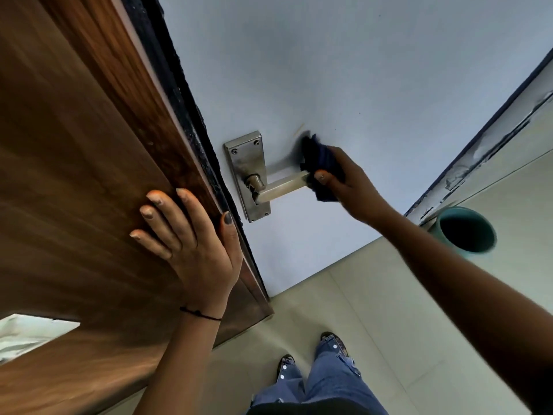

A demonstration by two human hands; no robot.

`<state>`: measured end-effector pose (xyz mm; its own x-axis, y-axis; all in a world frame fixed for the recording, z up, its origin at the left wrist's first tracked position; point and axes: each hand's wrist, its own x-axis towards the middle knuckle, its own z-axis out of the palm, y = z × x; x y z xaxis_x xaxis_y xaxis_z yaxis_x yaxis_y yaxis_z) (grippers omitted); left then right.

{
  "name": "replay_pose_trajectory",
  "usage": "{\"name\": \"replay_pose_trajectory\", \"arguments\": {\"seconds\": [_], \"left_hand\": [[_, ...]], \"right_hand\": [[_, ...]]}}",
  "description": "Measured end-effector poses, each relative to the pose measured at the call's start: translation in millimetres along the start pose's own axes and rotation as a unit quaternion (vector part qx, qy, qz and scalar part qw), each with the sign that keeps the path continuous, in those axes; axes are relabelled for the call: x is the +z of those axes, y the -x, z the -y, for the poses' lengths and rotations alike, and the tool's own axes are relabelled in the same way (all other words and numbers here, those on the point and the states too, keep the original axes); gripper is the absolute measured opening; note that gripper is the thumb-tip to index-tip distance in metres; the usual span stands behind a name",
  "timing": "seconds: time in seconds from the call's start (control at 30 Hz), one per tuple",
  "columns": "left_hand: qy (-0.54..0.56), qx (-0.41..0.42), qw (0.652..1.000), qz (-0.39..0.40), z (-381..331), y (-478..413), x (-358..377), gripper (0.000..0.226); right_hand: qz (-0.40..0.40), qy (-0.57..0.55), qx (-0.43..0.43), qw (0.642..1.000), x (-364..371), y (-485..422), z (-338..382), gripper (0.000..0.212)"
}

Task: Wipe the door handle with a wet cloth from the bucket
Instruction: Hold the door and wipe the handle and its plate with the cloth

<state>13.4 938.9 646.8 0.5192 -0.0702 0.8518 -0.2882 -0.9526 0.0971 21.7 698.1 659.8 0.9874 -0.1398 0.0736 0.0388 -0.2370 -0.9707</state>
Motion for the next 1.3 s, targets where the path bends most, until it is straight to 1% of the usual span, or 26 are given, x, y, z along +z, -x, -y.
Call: {"name": "replay_pose_trajectory", "arguments": {"seconds": [0.07,0.13,0.2,0.27,0.3,0.33,0.5,0.57,0.63,0.73,0.8,0.83,0.9,0.97,1.07,1.17,1.23,1.3], "left_hand": [[0.003,-0.004,1.000,0.000,-2,-1,-1,0.071],[0.010,-0.008,1.000,0.002,-2,-2,-2,0.071],[0.017,-0.009,1.000,0.014,-3,-3,-4,0.072],[0.022,-0.006,0.999,0.022,-3,-3,-5,0.068],[0.021,-0.006,1.000,0.021,-3,-3,-5,0.064],[0.019,-0.006,1.000,0.021,-3,-4,-6,0.062],[0.018,-0.009,0.999,0.036,-4,-6,-9,0.060],[0.017,-0.005,0.999,0.039,-4,-7,-9,0.060],[0.020,-0.006,0.999,0.041,-4,-6,-10,0.060],[0.022,-0.017,0.998,0.048,-4,-6,-10,0.060],[0.028,-0.026,0.998,0.058,-5,-5,-11,0.059],[0.032,-0.032,0.997,0.062,-5,-5,-11,0.060],[0.035,-0.040,0.997,0.065,-5,-4,-10,0.060],[0.027,-0.037,0.997,0.063,-4,-4,-10,0.060],[0.010,-0.022,0.998,0.061,-2,-6,-11,0.061],[-0.002,-0.022,0.998,0.060,-2,-6,-10,0.061],[-0.009,-0.023,0.998,0.053,-1,-5,-8,0.061],[-0.014,-0.017,0.999,0.044,-1,-5,-6,0.061]], "right_hand": [[-0.087,-0.118,0.030,0.989,20,7,-10,0.023],[-0.163,-0.255,0.057,0.951,46,9,-15,0.029],[-0.200,-0.409,0.084,0.886,69,9,-11,0.033],[-0.217,-0.518,0.097,0.822,87,10,-3,0.040],[-0.222,-0.548,0.107,0.799,95,11,2,0.042],[-0.222,-0.567,0.118,0.784,104,13,5,0.044],[-0.185,-0.605,0.157,0.759,136,26,22,0.039],[-0.188,-0.593,0.173,0.764,141,29,23,0.042],[-0.184,-0.561,0.190,0.784,148,32,21,0.040],[-0.163,-0.511,0.207,0.818,160,39,18,0.022],[-0.169,-0.467,0.195,0.846,163,41,14,0.012],[-0.179,-0.436,0.184,0.863,165,41,13,0.013],[-0.210,-0.367,0.158,0.893,171,40,9,0.022],[-0.250,-0.327,0.142,0.900,178,36,4,0.027],[-0.312,-0.266,0.114,0.905,182,30,-6,0.027],[-0.322,-0.220,0.114,0.913,178,26,-23,0.029],[-0.316,-0.198,0.129,0.919,175,27,-37,0.031],[-0.318,-0.191,0.161,0.915,168,29,-51,0.035]]}}
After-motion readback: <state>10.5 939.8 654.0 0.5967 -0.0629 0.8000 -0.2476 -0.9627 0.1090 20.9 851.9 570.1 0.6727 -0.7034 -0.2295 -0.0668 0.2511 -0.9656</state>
